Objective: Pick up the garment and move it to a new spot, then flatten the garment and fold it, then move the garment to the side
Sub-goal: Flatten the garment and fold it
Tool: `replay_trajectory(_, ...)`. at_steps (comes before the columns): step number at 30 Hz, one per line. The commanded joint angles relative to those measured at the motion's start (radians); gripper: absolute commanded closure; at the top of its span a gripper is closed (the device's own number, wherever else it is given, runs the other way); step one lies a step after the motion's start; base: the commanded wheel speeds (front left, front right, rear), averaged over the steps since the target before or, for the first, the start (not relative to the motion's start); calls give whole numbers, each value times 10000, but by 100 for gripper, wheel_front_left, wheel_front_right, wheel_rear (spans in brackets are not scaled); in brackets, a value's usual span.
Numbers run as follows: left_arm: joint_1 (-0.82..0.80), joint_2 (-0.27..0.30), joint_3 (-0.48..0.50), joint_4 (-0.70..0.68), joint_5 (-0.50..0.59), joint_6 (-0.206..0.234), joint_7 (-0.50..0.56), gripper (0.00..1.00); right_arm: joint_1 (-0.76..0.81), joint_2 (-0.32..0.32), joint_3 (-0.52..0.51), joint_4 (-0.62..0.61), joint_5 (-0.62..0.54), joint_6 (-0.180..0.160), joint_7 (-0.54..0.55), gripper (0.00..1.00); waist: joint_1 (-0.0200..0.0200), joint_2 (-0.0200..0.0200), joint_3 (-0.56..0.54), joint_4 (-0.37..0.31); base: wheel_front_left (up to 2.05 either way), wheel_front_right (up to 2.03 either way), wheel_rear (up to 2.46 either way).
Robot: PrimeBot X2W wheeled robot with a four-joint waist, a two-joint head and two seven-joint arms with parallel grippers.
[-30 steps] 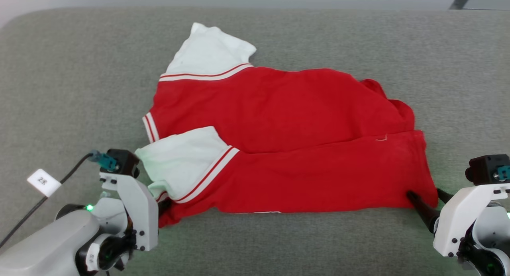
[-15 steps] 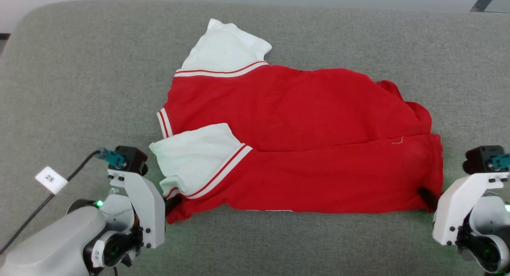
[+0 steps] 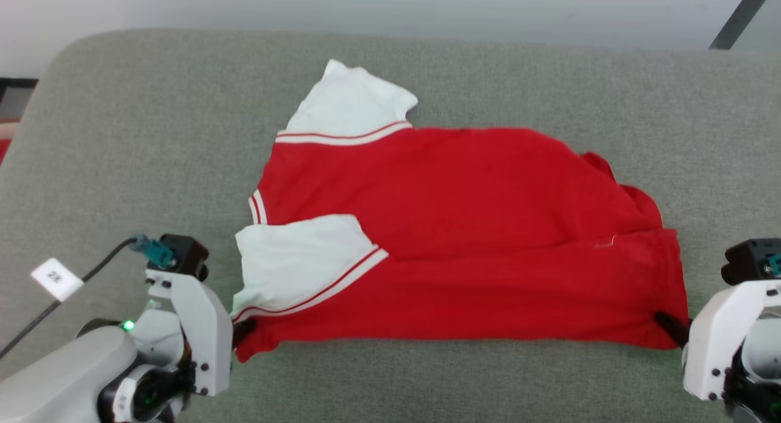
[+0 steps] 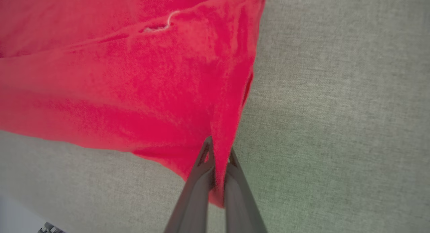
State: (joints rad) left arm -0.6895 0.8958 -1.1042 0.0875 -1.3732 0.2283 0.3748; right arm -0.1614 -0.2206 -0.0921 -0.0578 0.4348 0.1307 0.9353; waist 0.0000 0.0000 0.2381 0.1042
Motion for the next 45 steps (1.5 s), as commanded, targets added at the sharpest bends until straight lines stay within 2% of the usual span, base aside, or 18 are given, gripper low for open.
replay_trajectory(1, 169, 271, 7, -256, -103, 225, 123, 100, 295, -127, -86, -389, 192, 0, 253, 100, 0, 0, -217, -6, 0, 0, 0)
replay_trajectory(11, 842, 1294, -63, -1931, -494, 1275, 464, 100, 1700, -182, -509, -1871, 492, -1, 1468, 100, 0, 0, -652, -26, 0, 0, 0)
replay_trajectory(16, 1284, 1518, -188, -2492, -600, 1636, 369, 100, 2293, 30, -668, -2223, 619, -1, 1665, 100, 0, 0, -744, -40, 0, 0, 0)
replay_trajectory(20, 1656, 1422, -290, -2587, -641, 1771, 107, 100, 2668, 287, -763, -2342, 550, -1, 1586, 100, 0, 0, -782, -56, 0, 0, 0)
replay_trajectory(25, 1861, 1042, -410, -2197, -609, 1641, -96, 100, 2743, 435, -624, -2128, 349, -1, 1412, 100, 0, 0, -811, -70, 0, 0, 0)
replay_trajectory(27, 1881, 914, -431, -2038, -620, 1545, -118, 84, 2706, 473, -555, -2025, 329, -1, 1359, 100, 0, 0, -832, -82, 0, 0, 0)
replay_trajectory(28, 1878, 880, -439, -1956, -611, 1478, -120, 71, 2675, 494, -558, -1995, 296, -1, 1317, 89, 0, 0, -844, -87, 0, 0, 0)
replay_trajectory(29, 1859, 856, -440, -1890, -588, 1474, -130, 60, 2645, 515, -556, -1970, 275, -1, 1265, 73, 0, 0, -856, -94, 0, 0, 0)
replay_trajectory(30, 1806, 859, -430, -1856, -544, 1447, -125, 54, 2616, 522, -535, -1950, 272, -1, 1206, 59, 0, 0, -870, -99, 0, 0, 0)
replay_trajectory(31, 1749, 885, -417, -1841, -491, 1450, -131, 44, 2590, 511, -529, -1949, 259, -1, 1163, 29, 0, 0, -883, -104, 0, 0, 0)
replay_trajectory(32, 1693, 935, -405, -1836, -459, 1484, -128, 38, 2568, 494, -536, -1942, 247, -1, 1122, 0, 0, 0, -898, -116, 0, 0, 0)
replay_trajectory(33, 1649, 981, -381, -1851, -437, 1536, -105, 18, 2552, 484, -557, -1946, 253, -1, 1126, 0, 0, 0, -918, -130, 0, 0, 0)
replay_trajectory(35, 1589, 1102, -322, -1959, -460, 1603, -62, 22, 2538, 484, -624, -2036, 305, -1, 1097, 0, 0, 0, -957, -165, 0, 0, 0)
replay_trajectory(41, 985, 1587, 21, -2456, -177, 1774, -2, 7, 2552, 606, -877, -2477, 364, -1, 828, 0, 0, 0, -967, -286, 0, 0, 0)
replay_trajectory(42, 811, 1649, 88, -2519, -39, 1722, -35, 0, 2489, 657, -905, -2591, 409, -1, 686, 0, 0, 0, -947, -326, 0, 0, 0)
replay_trajectory(45, 237, 1644, 354, -2518, 315, 1562, -165, 0, 2285, 752, -900, -2889, 363, -1, 78, 0, 0, 0, -860, -475, 0, 0, 0)
